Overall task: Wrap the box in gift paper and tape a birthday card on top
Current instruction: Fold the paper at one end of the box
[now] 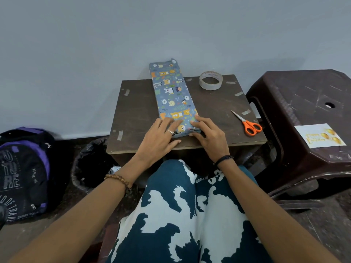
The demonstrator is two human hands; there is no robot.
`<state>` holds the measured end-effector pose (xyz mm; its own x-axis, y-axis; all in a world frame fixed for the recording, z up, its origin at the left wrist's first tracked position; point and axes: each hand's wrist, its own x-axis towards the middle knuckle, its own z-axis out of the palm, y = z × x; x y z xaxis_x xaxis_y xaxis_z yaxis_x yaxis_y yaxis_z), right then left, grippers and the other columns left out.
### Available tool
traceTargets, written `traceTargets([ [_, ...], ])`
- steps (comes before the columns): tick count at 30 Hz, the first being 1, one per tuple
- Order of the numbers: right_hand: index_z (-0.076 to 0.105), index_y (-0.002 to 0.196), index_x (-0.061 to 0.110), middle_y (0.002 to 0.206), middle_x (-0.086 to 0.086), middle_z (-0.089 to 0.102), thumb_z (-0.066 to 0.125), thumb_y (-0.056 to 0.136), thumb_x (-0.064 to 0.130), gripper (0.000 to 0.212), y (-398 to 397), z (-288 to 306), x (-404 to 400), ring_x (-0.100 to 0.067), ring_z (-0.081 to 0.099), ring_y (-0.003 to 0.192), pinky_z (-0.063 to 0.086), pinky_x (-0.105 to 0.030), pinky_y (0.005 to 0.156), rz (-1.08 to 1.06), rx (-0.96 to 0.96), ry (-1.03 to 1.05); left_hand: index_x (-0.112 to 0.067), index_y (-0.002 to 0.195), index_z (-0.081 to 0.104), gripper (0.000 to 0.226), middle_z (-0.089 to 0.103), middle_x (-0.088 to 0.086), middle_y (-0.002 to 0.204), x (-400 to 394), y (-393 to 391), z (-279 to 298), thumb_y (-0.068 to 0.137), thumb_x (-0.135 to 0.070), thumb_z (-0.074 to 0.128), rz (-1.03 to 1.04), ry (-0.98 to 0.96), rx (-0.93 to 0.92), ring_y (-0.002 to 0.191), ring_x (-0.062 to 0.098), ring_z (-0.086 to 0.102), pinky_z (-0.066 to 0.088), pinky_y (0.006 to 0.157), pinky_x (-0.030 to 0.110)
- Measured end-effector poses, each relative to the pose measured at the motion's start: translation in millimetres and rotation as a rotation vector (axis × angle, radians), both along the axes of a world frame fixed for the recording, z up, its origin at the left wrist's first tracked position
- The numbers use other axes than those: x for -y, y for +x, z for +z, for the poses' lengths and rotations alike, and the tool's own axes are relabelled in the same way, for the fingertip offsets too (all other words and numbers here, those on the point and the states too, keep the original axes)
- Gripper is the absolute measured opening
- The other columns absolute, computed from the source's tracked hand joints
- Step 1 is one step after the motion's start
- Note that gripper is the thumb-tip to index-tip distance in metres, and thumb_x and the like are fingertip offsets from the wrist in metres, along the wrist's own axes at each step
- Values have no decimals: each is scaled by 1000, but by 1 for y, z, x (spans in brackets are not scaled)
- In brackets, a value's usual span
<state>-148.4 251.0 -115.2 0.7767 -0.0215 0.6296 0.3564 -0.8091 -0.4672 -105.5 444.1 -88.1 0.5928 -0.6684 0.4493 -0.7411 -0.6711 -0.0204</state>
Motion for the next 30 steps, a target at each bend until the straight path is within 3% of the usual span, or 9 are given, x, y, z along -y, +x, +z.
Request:
traceTargets([
  [3, 67, 105, 7, 116, -8, 63, 61, 84, 21, 26, 0, 1, -2, -16, 61, 103, 49, -22, 86, -2, 8, 25, -5, 129, 49, 60, 57, 12, 124, 10, 10, 4, 79, -35, 66, 28, 131, -28, 105, 27, 53, 44, 90, 36],
  [5, 66, 108, 9, 118, -7, 62, 67, 82, 13, 26, 0, 1, -2, -15, 59, 105, 49, -25, 88, 1, -5, 43, -3, 129, 52, 54, 56, 13, 129, 12, 13, 2, 85, -34, 53, 24, 157, -50, 118, 33, 53, 42, 101, 44],
  [10, 54, 128, 19, 140, 2, 46, 63, 82, 6, 49, -12, 8, 6, -9, 46, 125, 39, -19, 101, 111, -187, 91, -1, 129, 53, 55, 56, 15, 130, 11, 11, 3, 87, -34, 39, -17, 91, -175, 121, 37, 52, 35, 101, 52],
  [13, 49, 133, 20, 146, 4, 39, 48, 73, -11, 68, -16, 11, 6, -1, 38, 127, 37, -13, 99, 118, -234, 101, -5, 138, 42, 57, 42, 12, 143, 10, 9, 8, 90, -34, 51, -55, -25, -281, 135, 33, 35, 17, 112, 41],
  [15, 50, 133, 19, 145, 4, 40, 43, 69, -17, 73, -17, 12, 3, 5, 36, 125, 36, -8, 98, 99, -224, 127, -14, 144, 31, 62, 27, 1, 151, 6, 9, 14, 91, -34, 56, -50, -73, -415, 143, 19, 18, 2, 114, 27],
  [18, 50, 131, 15, 144, 4, 41, 40, 71, -19, 69, -16, 10, 1, 8, 38, 123, 31, -1, 95, 63, -214, 198, -22, 147, 23, 58, 16, -8, 154, -2, 13, 25, 93, -33, 42, -87, -67, -566, 142, 6, 5, 1, 114, 23],
  [22, 49, 128, 16, 138, 11, 43, 45, 84, -12, 52, -14, 7, -1, -8, 51, 120, 44, -23, 99, 36, -228, 303, -22, 148, 21, 67, 15, -6, 155, -6, 19, 25, 87, -8, 46, -108, 15, -566, 143, 9, 5, 12, 117, 30],
  [26, 52, 124, 17, 133, 5, 46, 48, 87, -8, 46, -13, 7, 0, -10, 54, 115, 48, -30, 96, 43, -228, 275, -24, 147, 20, 66, 15, -7, 155, -8, 24, 19, 91, -14, 52, -113, 8, -527, 140, 3, 4, 8, 117, 25],
  [30, 57, 119, 18, 131, 4, 48, 53, 88, -2, 37, -16, 9, 1, -7, 55, 109, 52, -31, 87, 48, -215, 235, -25, 148, 18, 72, 14, -9, 155, -13, 28, 18, 87, -5, 50, -157, 37, -498, 141, 2, 4, 10, 112, 20],
])
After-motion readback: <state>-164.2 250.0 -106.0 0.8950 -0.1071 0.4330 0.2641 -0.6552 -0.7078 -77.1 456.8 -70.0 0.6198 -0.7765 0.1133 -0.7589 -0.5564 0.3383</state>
